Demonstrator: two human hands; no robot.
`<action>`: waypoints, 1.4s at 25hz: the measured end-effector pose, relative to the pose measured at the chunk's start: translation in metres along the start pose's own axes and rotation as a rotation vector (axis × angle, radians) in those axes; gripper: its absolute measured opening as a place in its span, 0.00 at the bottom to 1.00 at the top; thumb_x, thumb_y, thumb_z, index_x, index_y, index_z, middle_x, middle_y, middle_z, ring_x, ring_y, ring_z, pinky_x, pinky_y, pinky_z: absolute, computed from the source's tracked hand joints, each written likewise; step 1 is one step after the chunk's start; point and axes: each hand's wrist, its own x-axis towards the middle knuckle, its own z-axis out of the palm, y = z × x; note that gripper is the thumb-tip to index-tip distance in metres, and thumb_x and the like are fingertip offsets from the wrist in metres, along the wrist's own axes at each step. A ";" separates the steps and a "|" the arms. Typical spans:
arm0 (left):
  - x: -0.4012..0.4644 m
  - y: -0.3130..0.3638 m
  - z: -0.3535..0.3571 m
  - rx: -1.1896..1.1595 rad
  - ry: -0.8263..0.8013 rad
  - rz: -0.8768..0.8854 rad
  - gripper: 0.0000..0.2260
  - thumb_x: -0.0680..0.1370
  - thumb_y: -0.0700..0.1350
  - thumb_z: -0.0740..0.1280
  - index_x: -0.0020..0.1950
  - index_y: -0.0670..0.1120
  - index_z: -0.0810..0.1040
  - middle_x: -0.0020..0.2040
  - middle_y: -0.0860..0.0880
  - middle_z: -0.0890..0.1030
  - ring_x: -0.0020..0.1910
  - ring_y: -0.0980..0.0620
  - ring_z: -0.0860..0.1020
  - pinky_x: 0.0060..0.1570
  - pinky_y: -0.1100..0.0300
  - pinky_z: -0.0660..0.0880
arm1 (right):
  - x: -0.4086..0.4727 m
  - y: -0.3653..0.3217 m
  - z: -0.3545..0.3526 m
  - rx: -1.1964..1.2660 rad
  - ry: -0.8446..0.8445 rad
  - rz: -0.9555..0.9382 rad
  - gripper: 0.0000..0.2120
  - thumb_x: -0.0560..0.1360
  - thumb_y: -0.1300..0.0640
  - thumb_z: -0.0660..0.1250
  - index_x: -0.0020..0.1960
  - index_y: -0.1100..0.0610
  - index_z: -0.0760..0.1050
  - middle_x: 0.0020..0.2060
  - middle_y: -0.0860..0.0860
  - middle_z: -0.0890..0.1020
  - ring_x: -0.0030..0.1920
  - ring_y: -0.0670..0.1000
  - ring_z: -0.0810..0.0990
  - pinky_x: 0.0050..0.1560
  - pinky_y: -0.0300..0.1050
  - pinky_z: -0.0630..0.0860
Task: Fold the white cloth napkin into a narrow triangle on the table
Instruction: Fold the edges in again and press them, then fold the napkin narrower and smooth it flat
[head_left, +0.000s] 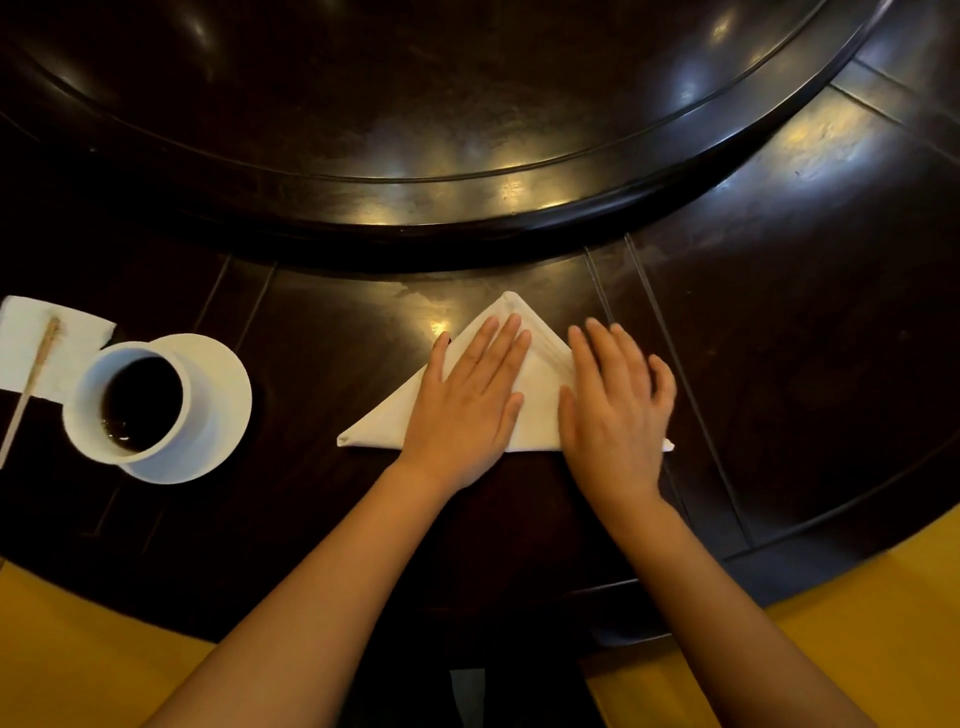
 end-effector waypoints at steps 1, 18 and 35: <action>0.000 0.000 0.000 0.007 0.006 0.006 0.25 0.80 0.52 0.45 0.76 0.45 0.50 0.77 0.48 0.53 0.75 0.50 0.50 0.70 0.44 0.47 | -0.005 -0.008 0.003 -0.009 -0.040 -0.039 0.23 0.77 0.57 0.56 0.71 0.59 0.63 0.71 0.56 0.67 0.71 0.56 0.62 0.67 0.59 0.55; 0.001 -0.001 -0.008 -0.279 0.085 -0.050 0.24 0.79 0.48 0.49 0.75 0.42 0.57 0.75 0.45 0.59 0.74 0.53 0.53 0.73 0.55 0.46 | -0.002 0.001 0.000 -0.067 -0.177 -0.050 0.28 0.78 0.48 0.48 0.75 0.55 0.52 0.74 0.52 0.51 0.75 0.51 0.48 0.70 0.61 0.40; -0.132 -0.019 0.000 -0.062 -0.095 -0.156 0.30 0.80 0.59 0.41 0.76 0.41 0.52 0.76 0.43 0.54 0.74 0.48 0.53 0.70 0.50 0.51 | 0.066 -0.001 0.025 -0.062 -0.479 -0.833 0.28 0.79 0.46 0.45 0.76 0.54 0.43 0.75 0.50 0.47 0.75 0.50 0.44 0.73 0.54 0.43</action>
